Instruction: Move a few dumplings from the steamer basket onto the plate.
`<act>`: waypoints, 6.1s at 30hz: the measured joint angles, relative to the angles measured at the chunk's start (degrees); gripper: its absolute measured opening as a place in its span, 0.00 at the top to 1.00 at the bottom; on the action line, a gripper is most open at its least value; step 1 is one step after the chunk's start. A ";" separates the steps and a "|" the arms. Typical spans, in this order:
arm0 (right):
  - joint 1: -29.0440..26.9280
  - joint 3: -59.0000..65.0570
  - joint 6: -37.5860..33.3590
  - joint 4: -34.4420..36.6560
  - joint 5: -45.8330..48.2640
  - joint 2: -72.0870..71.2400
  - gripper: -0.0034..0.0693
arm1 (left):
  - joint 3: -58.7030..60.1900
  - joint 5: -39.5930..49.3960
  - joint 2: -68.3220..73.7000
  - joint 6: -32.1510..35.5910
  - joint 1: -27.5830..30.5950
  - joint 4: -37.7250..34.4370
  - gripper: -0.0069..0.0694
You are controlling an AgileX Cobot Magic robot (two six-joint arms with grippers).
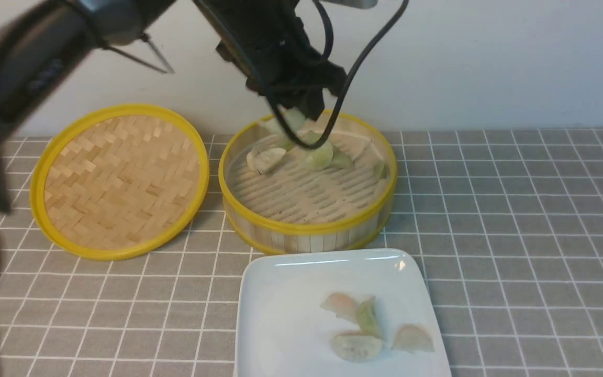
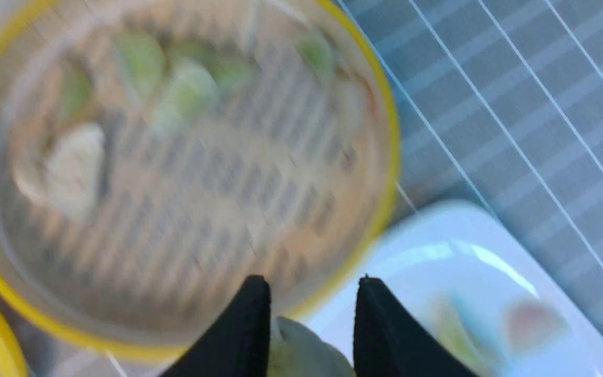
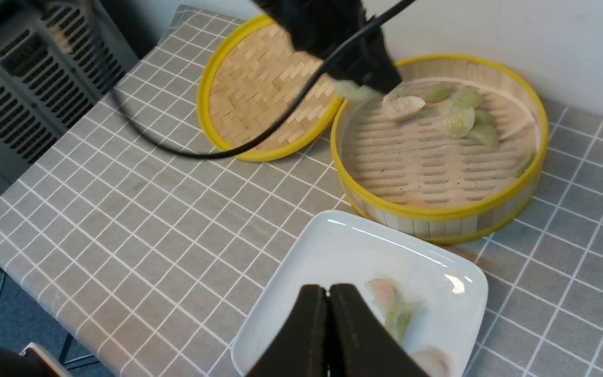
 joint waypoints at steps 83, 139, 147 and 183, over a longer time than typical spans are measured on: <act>0.00 56.08 18.87 -30.26 -57.55 -54.67 0.97 | 77.92 -41.39 -113.41 -3.27 -7.72 6.67 0.92; -0.06 56.08 19.26 -30.70 -57.51 -54.75 0.97 | 117.74 -49.45 -113.33 -6.44 26.79 10.90 0.92; -0.06 56.08 19.26 -30.76 -57.51 -54.75 0.97 | 117.74 -49.45 -113.33 -6.44 26.83 10.90 0.92; -6.07 58.96 -5.14 -12.52 -47.71 -54.75 0.97 | 117.74 -49.38 -113.33 -6.44 26.90 10.90 0.92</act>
